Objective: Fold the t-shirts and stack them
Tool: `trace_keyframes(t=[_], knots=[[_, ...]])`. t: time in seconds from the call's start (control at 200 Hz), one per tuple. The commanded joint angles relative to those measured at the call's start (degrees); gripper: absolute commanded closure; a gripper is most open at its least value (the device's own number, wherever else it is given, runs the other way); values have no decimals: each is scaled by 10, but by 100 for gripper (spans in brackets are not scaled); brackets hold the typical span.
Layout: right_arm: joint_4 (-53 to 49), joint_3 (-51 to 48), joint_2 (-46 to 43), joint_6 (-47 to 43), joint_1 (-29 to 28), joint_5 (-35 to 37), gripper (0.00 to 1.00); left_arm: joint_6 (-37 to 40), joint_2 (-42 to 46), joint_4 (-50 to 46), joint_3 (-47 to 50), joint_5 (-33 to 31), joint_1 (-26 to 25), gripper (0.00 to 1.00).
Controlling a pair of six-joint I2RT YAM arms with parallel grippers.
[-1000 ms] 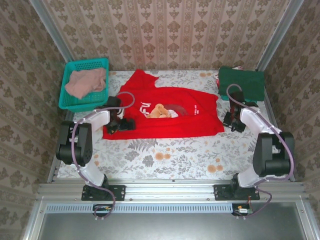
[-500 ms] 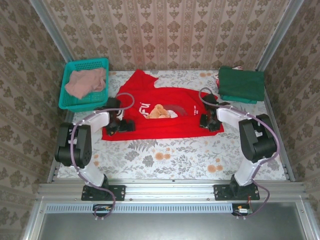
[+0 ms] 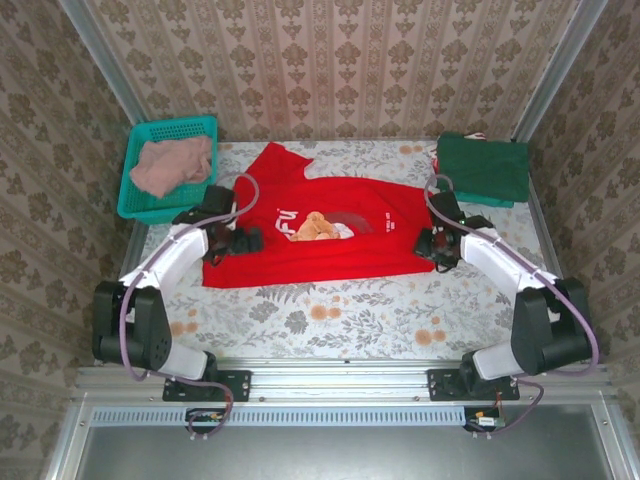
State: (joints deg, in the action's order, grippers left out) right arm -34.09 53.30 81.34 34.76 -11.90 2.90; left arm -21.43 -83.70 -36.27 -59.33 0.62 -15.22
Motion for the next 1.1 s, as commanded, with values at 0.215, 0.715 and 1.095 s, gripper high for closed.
trace_keyframes(t=[0.215, 0.715, 1.095], knots=[[31, 62, 71, -10, -3, -25, 55, -54, -171, 55, -88, 40, -21, 30], [101, 28, 178, -10, -21, -55, 57, -2, -336, -29, -317, 16, -19, 60], [85, -7, 115, -23, -21, -26, 56, 3, -355, -12, -389, 57, -33, 40]])
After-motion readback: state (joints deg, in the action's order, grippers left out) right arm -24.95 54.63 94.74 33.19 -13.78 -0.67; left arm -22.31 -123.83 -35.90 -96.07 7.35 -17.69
